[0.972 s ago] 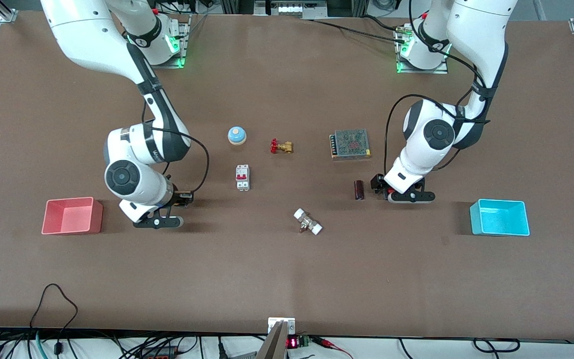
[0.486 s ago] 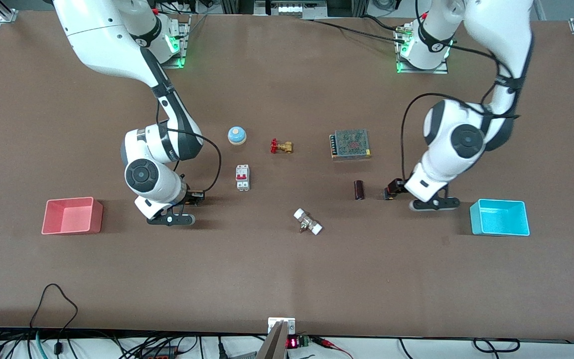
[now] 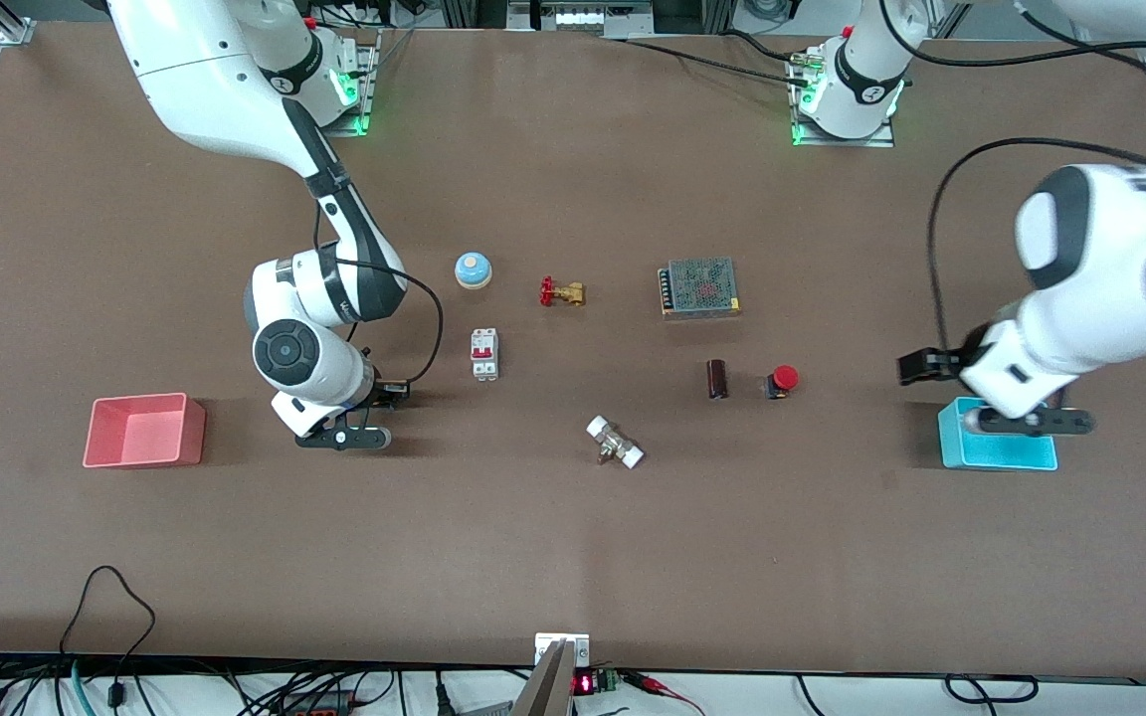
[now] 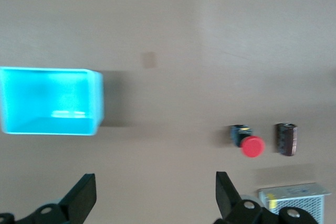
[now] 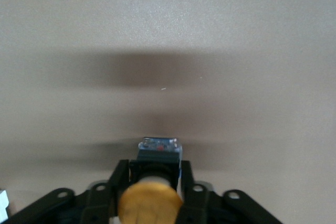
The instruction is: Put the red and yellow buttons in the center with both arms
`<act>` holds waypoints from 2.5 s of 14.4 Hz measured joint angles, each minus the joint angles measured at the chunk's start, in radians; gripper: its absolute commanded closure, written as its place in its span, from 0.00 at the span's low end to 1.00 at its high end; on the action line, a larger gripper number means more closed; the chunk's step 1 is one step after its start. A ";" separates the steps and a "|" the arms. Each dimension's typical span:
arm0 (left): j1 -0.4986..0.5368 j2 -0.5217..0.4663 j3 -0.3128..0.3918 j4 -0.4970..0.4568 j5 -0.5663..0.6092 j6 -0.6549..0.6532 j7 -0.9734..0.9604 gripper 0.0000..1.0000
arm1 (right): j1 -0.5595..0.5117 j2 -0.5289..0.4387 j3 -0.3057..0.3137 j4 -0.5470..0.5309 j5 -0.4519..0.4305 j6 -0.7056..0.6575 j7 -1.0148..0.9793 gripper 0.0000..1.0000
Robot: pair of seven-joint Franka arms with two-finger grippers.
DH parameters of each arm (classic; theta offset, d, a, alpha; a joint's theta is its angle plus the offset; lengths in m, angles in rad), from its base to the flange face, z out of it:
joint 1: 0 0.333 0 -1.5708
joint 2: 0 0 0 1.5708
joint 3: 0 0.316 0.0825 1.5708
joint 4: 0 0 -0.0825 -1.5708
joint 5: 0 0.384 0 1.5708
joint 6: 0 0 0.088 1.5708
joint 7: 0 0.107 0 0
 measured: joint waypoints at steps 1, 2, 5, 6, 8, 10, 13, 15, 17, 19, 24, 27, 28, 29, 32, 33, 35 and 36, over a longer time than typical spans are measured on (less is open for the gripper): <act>0.036 -0.011 0.000 0.007 0.000 -0.017 0.040 0.00 | 0.000 -0.002 -0.001 0.003 0.000 0.001 0.003 0.00; 0.066 -0.025 0.001 0.011 0.000 -0.042 0.066 0.00 | 0.000 -0.007 -0.001 0.009 0.000 0.004 0.005 0.00; 0.094 -0.083 0.000 0.015 0.000 -0.115 0.080 0.00 | 0.000 -0.066 -0.008 0.026 0.000 -0.016 0.006 0.00; 0.093 -0.103 -0.002 0.016 0.000 -0.139 0.079 0.00 | 0.000 -0.096 -0.011 0.029 0.000 -0.038 0.006 0.00; 0.099 -0.137 -0.007 0.017 0.000 -0.179 0.073 0.00 | -0.001 -0.162 -0.024 0.033 0.000 -0.098 0.006 0.00; 0.136 -0.162 -0.037 0.017 0.000 -0.203 0.070 0.00 | -0.003 -0.234 -0.051 0.035 0.000 -0.169 0.006 0.00; 0.157 -0.191 -0.068 0.017 0.000 -0.228 0.048 0.00 | -0.007 -0.324 -0.086 0.041 0.000 -0.262 0.004 0.00; 0.163 -0.216 -0.077 0.017 0.000 -0.252 0.035 0.00 | -0.008 -0.351 -0.102 0.064 0.000 -0.324 0.004 0.00; 0.196 -0.241 -0.108 0.017 0.000 -0.273 0.025 0.00 | -0.008 -0.353 -0.115 0.110 0.000 -0.397 0.004 0.00; 0.215 -0.262 -0.130 0.017 0.000 -0.292 0.016 0.00 | -0.008 -0.353 -0.128 0.152 -0.001 -0.451 0.003 0.00; 0.216 -0.319 -0.146 0.017 0.028 -0.353 -0.019 0.00 | -0.051 -0.370 -0.178 0.202 -0.001 -0.495 -0.015 0.00; 0.215 -0.360 -0.165 0.017 0.078 -0.388 -0.030 0.00 | -0.187 -0.413 -0.156 0.209 -0.001 -0.548 -0.169 0.00; 0.215 -0.367 -0.170 0.017 0.086 -0.390 -0.036 0.00 | -0.250 -0.428 -0.133 0.209 -0.001 -0.562 -0.230 0.00; 0.215 -0.370 -0.172 0.017 0.098 -0.392 -0.039 0.00 | -0.308 -0.441 -0.112 0.210 -0.001 -0.582 -0.284 0.00; 0.216 -0.373 -0.172 0.017 0.111 -0.392 -0.041 0.00 | -0.365 -0.473 -0.094 0.208 -0.001 -0.648 -0.338 0.00; 0.216 -0.373 -0.172 0.017 0.111 -0.392 -0.041 0.00 | -0.362 -0.485 -0.084 0.204 -0.001 -0.654 -0.337 0.00; 0.216 -0.373 -0.172 0.017 0.112 -0.394 -0.041 0.00 | -0.345 -0.511 -0.065 0.186 -0.002 -0.656 -0.333 0.00; 0.216 -0.374 -0.171 0.017 0.119 -0.395 -0.040 0.00 | -0.338 -0.522 -0.061 0.175 -0.005 -0.658 -0.333 0.00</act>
